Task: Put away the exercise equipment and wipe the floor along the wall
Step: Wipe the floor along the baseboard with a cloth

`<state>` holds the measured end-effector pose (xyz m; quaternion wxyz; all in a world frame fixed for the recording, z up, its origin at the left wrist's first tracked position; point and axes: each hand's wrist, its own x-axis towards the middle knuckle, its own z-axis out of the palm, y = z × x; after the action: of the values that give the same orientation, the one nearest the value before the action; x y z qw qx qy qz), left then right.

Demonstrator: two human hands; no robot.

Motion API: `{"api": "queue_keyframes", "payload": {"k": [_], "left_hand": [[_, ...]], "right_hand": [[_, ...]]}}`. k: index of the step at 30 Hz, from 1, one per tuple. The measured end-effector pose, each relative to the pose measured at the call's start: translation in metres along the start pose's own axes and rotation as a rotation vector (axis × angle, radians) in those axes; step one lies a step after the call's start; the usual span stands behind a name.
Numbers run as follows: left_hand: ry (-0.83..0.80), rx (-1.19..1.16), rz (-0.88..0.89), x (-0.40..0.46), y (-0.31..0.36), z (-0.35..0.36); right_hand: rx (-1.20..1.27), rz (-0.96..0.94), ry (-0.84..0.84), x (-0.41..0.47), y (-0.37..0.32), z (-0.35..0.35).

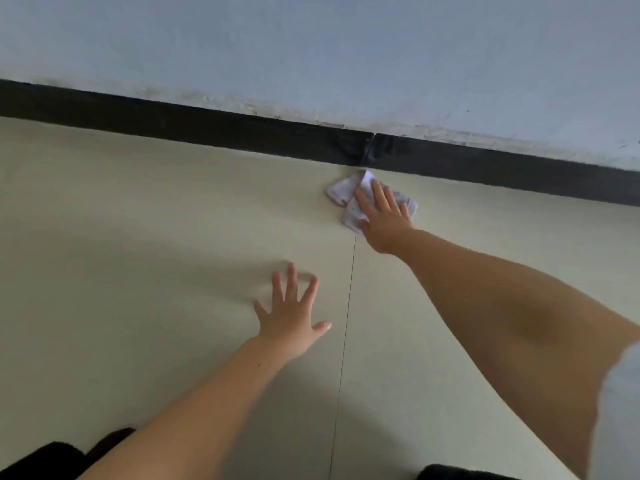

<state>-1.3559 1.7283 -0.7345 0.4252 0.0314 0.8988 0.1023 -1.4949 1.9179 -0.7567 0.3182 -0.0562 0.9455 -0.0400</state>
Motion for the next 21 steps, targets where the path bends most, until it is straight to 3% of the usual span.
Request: {"api": "queue_keyframes", "payload": {"k": [4, 6, 13, 16, 18, 21], "left_hand": [[0.145, 0.066, -0.053, 0.002, 0.01, 0.016], [0.183, 0.087, -0.069, 0.003, 0.011, 0.021], [0.233, 0.042, -0.098, 0.005, 0.013, 0.026], [0.233, 0.038, -0.088, 0.004, 0.01, 0.024], [0.222, 0.02, -0.097, 0.003, 0.009, 0.02], [0.215, 0.024, -0.111, 0.003, 0.019, 0.013]], "right_hand": [[-0.076, -0.051, -0.001, 0.006, 0.022, -0.01], [-0.159, -0.176, 0.027, -0.016, 0.028, 0.008], [-0.259, -0.66, 0.23, -0.211, 0.043, 0.182], [-0.276, -0.859, 0.201, -0.238, 0.034, 0.208], [-0.284, -0.882, 0.205, -0.211, 0.038, 0.19], [-0.172, -0.633, 0.268, -0.137, 0.052, 0.132]]}}
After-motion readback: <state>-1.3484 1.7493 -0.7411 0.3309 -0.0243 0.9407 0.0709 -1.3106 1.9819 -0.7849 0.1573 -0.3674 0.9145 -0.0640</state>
